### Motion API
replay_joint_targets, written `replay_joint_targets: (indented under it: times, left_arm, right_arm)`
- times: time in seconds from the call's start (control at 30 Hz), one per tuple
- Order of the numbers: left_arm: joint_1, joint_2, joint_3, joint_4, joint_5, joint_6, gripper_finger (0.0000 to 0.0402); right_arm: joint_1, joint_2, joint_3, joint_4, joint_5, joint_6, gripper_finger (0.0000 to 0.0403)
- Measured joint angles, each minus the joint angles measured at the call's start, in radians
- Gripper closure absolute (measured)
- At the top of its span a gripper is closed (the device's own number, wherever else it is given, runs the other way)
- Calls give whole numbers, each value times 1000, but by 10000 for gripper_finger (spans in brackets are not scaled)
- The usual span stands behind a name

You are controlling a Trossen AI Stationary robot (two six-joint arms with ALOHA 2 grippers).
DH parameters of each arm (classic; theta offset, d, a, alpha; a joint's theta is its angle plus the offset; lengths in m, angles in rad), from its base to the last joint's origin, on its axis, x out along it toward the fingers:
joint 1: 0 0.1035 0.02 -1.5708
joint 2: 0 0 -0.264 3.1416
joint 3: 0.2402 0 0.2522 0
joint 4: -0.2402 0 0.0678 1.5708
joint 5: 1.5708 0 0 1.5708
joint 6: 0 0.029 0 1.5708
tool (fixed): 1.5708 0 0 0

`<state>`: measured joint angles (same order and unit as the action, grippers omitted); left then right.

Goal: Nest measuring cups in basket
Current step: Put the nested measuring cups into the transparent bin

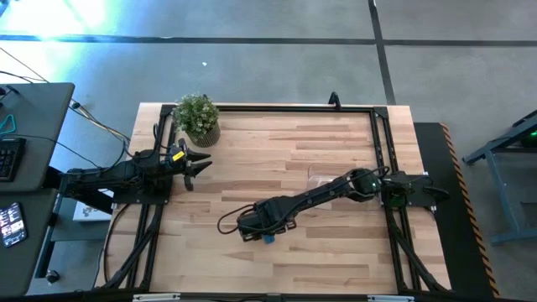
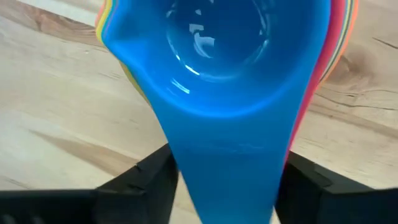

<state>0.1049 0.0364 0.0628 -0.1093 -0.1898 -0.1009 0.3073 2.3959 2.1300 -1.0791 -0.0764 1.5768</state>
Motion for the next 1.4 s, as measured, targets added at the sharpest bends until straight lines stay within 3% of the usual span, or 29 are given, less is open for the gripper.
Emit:
replay_joint_targets:
  times: [0.27, 0.5, 0.73, 1.4]
  left_arm:
    - [0, 0, 0, 0, 0, 0, 289]
    - [0, 0, 0, 0, 0, 0, 289]
    - [0, 0, 0, 0, 0, 0, 289]
    - [0, 0, 0, 0, 0, 0, 289]
  right_arm:
    - [0, 0, 0, 6, 17, 0, 252]
    - [0, 0, 0, 7, 16, 0, 243]
    - [-2, 0, -1, 20, 16, 3, 264]
    - [-4, 0, 34, 12, 38, 3, 272]
